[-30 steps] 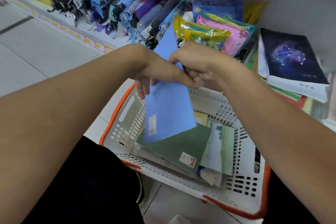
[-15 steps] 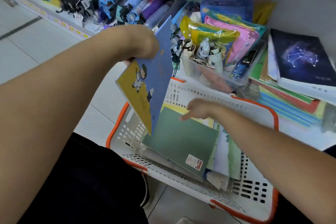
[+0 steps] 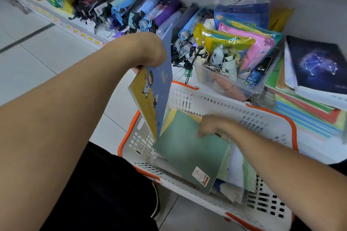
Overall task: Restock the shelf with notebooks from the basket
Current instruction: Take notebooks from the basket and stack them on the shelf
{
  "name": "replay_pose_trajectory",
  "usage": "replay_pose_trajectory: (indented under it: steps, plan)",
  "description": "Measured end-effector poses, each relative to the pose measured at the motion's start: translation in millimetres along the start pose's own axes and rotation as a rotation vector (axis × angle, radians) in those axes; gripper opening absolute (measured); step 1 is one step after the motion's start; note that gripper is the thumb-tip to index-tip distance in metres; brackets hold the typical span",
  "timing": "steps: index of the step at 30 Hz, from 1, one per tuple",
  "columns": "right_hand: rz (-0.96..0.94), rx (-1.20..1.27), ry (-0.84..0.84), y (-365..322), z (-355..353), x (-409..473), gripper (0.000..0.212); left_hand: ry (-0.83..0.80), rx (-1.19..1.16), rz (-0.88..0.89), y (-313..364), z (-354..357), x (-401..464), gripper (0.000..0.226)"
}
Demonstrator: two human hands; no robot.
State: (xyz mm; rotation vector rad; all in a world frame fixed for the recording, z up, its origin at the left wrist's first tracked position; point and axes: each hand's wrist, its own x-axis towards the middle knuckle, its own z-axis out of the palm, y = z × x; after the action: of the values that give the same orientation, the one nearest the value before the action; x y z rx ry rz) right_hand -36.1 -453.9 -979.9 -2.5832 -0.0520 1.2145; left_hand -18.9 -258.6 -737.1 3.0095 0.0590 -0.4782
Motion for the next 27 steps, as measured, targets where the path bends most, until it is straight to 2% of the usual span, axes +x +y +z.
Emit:
replay_pose_trajectory:
  steps: [1, 3, 5, 9, 11, 13, 14, 16, 18, 21, 24, 26, 27]
  plan:
    - [-0.007, 0.165, -0.045, -9, -18, -8, 0.025, -0.004, 0.018, -0.001, -2, -1, -1, 0.031]
    - [-0.042, 0.400, -0.033, -28, -55, -37, 0.016, -0.019, 0.061, 0.003, -6, 0, -1, 0.031]
    - [-0.111, 0.504, 0.082, -44, -85, -70, 0.011, -0.039, 0.054, -0.012, -9, 2, 1, 0.032]
    - [-0.260, 0.614, 0.334, -81, -117, -126, 0.018, -0.082, -0.049, -0.006, -5, 2, -2, 0.037]
    - [-0.358, 0.575, 0.471, -100, -125, -143, 0.022, -0.087, -0.139, -0.023, 3, 1, -2, 0.037]
    - [-0.427, 0.527, 0.543, -116, -135, -158, 0.024, -0.013, -0.349, -0.073, 11, -4, -3, 0.037]
    - [-0.445, 0.518, 0.542, -122, -142, -166, 0.025, 0.045, -0.436, -0.056, 13, -8, -3, 0.039]
    - [-0.474, 0.517, 0.487, -133, -156, -181, 0.026, 0.098, -0.815, -0.063, 12, -18, -1, 0.040]
    - [-0.536, 0.453, 0.477, -141, -169, -196, 0.029, 0.164, -1.035, -0.048, 9, -23, -5, 0.036]
    - [-0.619, 0.257, 0.493, -145, -180, -219, 0.034, 0.122, -1.467, -0.093, 12, -26, -14, 0.030]
    - [-0.640, 0.223, 0.527, -134, -181, -222, 0.033, 0.226, -1.639, -0.097, 22, -29, -18, 0.035]
    - [-0.636, 0.049, 0.596, -126, -175, -216, 0.021, 0.154, -1.670, -0.057, 29, -26, -20, 0.052]
    - [-0.634, -0.046, 0.607, -122, -174, -212, 0.014, 0.130, -1.664, -0.049, 32, -23, -21, 0.053]
